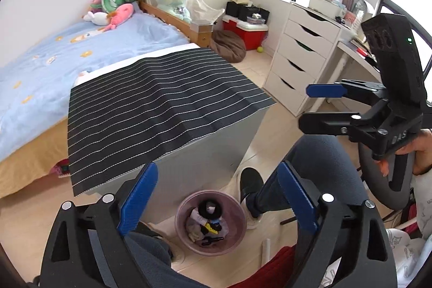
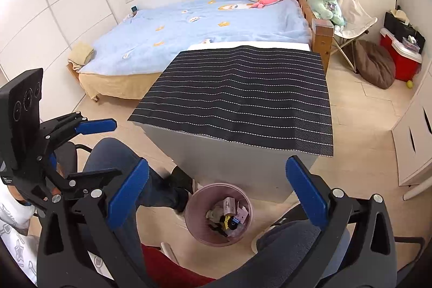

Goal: Collect trash

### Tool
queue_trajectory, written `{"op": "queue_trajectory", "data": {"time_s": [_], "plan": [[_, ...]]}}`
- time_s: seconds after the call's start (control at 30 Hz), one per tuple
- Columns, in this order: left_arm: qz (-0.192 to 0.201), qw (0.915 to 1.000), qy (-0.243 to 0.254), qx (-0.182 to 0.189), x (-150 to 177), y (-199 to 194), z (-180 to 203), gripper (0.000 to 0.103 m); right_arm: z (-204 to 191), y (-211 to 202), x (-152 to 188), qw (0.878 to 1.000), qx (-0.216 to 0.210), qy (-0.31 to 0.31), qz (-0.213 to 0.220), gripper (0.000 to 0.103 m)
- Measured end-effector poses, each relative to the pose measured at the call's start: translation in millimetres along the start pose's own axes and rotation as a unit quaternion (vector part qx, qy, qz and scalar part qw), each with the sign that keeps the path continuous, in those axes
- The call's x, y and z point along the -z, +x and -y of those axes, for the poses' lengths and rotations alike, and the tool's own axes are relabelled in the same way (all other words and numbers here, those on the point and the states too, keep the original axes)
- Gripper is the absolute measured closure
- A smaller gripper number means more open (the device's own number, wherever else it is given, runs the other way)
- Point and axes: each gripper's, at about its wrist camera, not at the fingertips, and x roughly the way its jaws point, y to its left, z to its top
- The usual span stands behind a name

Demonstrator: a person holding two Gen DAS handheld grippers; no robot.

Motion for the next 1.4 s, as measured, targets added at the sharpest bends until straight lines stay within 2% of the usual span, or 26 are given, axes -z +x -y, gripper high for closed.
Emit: {"op": "queue_trajectory", "data": {"time_s": [0.13, 0.57, 0.7, 0.8, 1.0, 1.17, 1.4], "plan": [[0.004, 0.9999, -0.011, -0.012, 0, -1, -5, 0.008, -1, 3, 0, 1.0, 0.0, -0.002, -0.006, 0.003], [0.016, 0.9982, -0.04, -0.042, -7, -4, -24, 0.008, -9, 5, -9, 1.0, 0.029, -0.012, 0.002, 0.003], [0.019, 0.9972, -0.05, -0.052, -14, -5, -33, 0.008, -10, 4, -20, 0.999, 0.043, -0.014, 0.011, 0.003], [0.024, 0.9962, -0.056, -0.062, -21, -6, -41, 0.008, -9, 3, -32, 0.999, 0.037, -0.013, 0.022, 0.003], [0.052, 0.994, -0.058, -0.077, -43, -13, -54, 0.008, -10, 6, -61, 0.998, 0.035, -0.024, 0.037, 0.003], [0.062, 0.9936, -0.059, -0.074, -61, -13, -63, 0.006, -11, 9, -82, 0.998, 0.03, -0.033, 0.046, 0.003], [0.054, 0.9935, -0.08, -0.061, -72, -6, -75, 0.006, -11, 16, -97, 0.998, 0.02, -0.035, 0.045, 0.003]]}}
